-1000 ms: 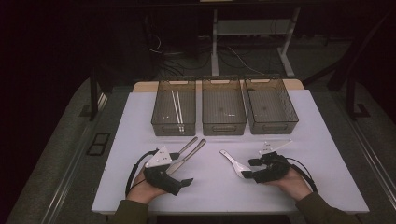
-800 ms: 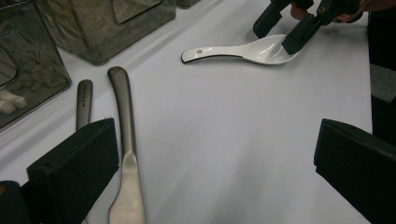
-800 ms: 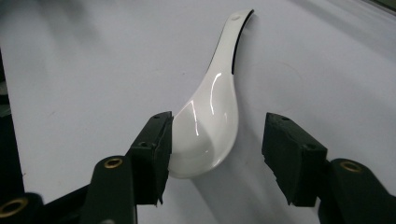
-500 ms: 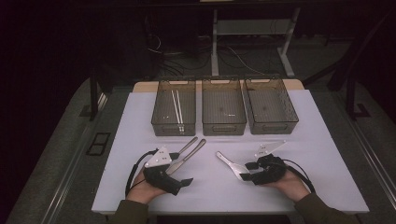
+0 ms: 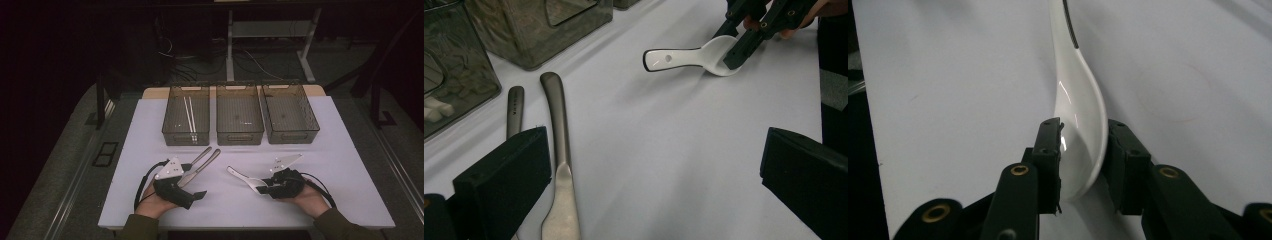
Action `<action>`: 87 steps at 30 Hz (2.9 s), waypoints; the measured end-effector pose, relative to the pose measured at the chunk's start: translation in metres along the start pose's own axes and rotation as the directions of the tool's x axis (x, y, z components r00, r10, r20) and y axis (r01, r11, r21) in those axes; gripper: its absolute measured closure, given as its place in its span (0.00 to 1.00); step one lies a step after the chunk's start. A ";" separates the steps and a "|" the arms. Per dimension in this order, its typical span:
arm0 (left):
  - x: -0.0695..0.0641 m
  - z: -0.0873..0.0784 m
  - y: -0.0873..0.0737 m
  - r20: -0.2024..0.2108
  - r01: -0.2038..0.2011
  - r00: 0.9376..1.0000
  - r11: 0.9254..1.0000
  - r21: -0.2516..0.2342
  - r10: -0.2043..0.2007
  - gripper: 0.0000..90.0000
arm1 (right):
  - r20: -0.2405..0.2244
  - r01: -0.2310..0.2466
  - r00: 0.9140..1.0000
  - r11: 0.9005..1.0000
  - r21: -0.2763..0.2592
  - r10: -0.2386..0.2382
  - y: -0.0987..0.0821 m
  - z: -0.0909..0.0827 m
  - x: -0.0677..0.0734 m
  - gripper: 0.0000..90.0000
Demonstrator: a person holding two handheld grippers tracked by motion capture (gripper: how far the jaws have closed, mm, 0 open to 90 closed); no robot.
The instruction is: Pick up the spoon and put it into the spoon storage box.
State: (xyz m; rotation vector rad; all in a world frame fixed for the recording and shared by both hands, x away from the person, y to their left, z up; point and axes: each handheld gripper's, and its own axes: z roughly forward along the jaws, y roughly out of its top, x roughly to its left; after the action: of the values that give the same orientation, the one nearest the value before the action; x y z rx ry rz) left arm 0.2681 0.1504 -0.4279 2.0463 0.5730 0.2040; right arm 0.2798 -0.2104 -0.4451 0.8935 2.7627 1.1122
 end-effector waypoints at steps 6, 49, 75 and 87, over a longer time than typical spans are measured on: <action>0.000 0.000 0.000 -0.001 0.003 1.000 1.000 -0.003 -0.003 0.00 | -0.015 0.003 1.000 1.000 -0.002 -0.003 0.000 0.000 0.002 0.86; 0.002 0.005 -0.002 0.005 -0.004 1.000 1.000 0.006 0.004 0.00 | 0.068 -0.027 0.997 0.989 -0.144 0.037 0.015 -0.034 -0.017 0.90; 0.002 0.006 -0.002 0.007 -0.004 1.000 1.000 0.008 0.003 0.00 | 0.111 -0.042 0.991 0.969 -0.243 0.071 0.036 -0.054 -0.039 0.90; 0.002 0.004 -0.002 0.007 -0.006 1.000 1.000 0.007 0.006 0.00 | 0.142 -0.032 0.987 0.960 -0.277 0.074 0.059 -0.051 -0.046 0.91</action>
State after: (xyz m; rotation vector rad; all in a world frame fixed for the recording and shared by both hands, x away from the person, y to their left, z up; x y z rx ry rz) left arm 0.2705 0.1485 -0.4319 2.0545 0.5641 0.1987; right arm 0.3355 -0.2324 -0.3771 0.9744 2.4014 1.3336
